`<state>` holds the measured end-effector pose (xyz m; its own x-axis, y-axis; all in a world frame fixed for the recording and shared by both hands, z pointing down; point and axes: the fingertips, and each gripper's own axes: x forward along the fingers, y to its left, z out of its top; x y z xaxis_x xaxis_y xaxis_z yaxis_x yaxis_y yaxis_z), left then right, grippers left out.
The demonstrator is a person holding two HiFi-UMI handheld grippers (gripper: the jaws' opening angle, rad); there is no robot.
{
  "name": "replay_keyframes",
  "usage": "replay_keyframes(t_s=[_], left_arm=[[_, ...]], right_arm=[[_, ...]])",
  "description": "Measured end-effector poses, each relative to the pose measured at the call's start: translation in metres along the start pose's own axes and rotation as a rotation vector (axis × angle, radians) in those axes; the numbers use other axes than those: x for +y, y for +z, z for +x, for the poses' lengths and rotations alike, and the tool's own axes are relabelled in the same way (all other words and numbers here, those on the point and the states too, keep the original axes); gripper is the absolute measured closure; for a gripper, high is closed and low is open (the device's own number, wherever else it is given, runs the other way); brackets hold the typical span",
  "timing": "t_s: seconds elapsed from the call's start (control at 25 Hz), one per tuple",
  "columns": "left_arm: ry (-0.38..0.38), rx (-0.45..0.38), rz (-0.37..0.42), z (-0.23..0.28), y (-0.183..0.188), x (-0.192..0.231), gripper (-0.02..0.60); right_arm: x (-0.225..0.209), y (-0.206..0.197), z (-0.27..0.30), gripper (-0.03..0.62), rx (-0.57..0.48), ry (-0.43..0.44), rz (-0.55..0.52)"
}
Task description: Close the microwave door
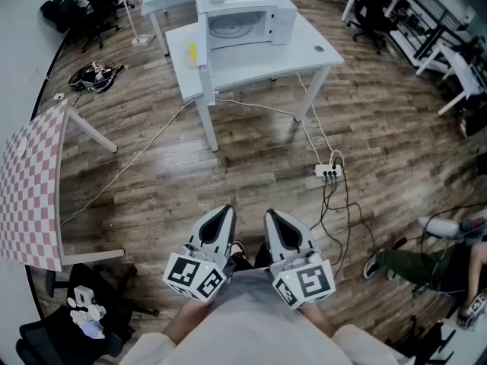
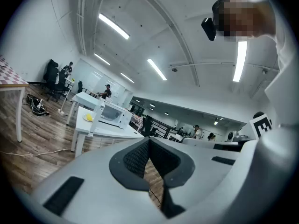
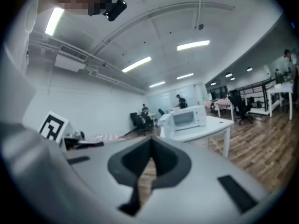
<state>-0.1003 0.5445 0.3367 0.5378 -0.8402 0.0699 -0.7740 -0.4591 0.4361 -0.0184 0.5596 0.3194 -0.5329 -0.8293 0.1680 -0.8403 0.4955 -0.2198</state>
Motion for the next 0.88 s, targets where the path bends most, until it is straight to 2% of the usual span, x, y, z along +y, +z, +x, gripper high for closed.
replay_keyframes(t_s=[0.24,0.44,0.88], left_arm=[[0.01,-0.022,0.011,-0.02,0.01,0.009,0.569],[0.007,-0.023,-0.01,-0.031,0.005,0.01,0.569],[0.004,-0.004,-0.059,-0.031,-0.003,0.012,0.568]], right_arm=[[0.023,-0.007,-0.002,0.572,0.008,0.007,-0.003],[0.035,-0.011,-0.007,0.571,0.016,0.021,-0.009],[0.034,-0.017,-0.008,0.571,0.038,0.03,-0.003]])
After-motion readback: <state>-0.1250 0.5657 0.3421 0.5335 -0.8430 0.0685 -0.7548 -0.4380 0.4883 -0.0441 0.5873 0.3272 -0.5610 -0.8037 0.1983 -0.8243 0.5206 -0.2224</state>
